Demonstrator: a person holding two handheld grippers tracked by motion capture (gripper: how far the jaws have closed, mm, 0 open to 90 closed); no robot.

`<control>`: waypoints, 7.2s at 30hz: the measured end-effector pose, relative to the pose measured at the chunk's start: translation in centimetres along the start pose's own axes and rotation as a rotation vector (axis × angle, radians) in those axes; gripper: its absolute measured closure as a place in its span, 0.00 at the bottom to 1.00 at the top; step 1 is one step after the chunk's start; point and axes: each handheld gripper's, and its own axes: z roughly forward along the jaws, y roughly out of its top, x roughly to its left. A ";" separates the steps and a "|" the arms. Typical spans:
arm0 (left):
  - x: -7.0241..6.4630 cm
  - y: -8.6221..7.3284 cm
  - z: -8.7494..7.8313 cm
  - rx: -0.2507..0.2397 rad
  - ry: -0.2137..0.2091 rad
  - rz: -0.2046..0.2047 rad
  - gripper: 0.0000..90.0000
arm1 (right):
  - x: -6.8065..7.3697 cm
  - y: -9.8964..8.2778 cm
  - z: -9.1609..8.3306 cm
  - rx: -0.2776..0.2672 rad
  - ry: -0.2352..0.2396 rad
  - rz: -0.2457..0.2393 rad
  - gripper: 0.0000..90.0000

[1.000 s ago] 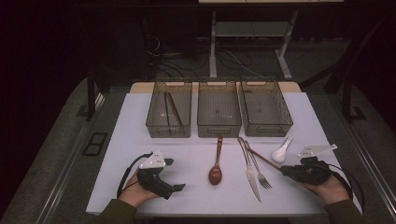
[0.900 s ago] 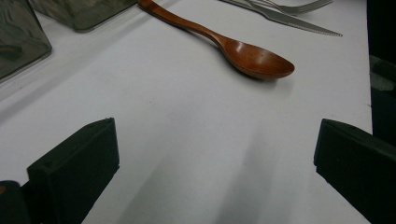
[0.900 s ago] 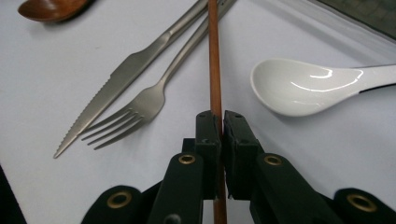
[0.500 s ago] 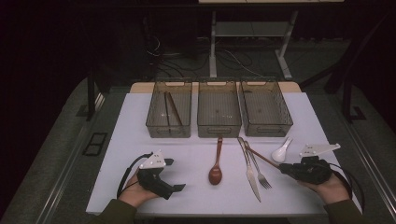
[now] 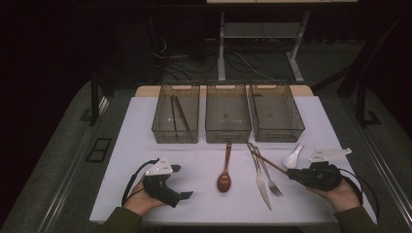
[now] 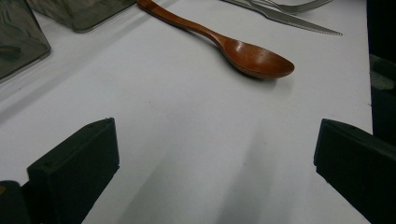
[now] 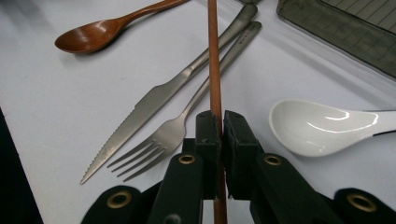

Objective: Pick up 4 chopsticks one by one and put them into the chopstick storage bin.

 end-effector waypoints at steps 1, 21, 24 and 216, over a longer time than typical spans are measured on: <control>0.0 0.0 0.0 0.000 0.000 0.000 0.00 | 0.1 0.1 0.0 0.000 0.002 -0.002 0.95; 0.0 0.0 0.0 0.004 0.000 0.009 0.00 | 1.0 2.4 1.2 -0.041 0.029 -0.044 0.95; 0.0 0.0 0.0 0.002 -0.001 0.008 0.00 | 1.1 3.0 1.4 -0.058 0.029 -0.043 0.95; 0.1 0.2 -0.3 -0.032 0.006 -0.005 0.00 | 2.2 14.9 7.0 -0.130 0.010 -0.033 0.40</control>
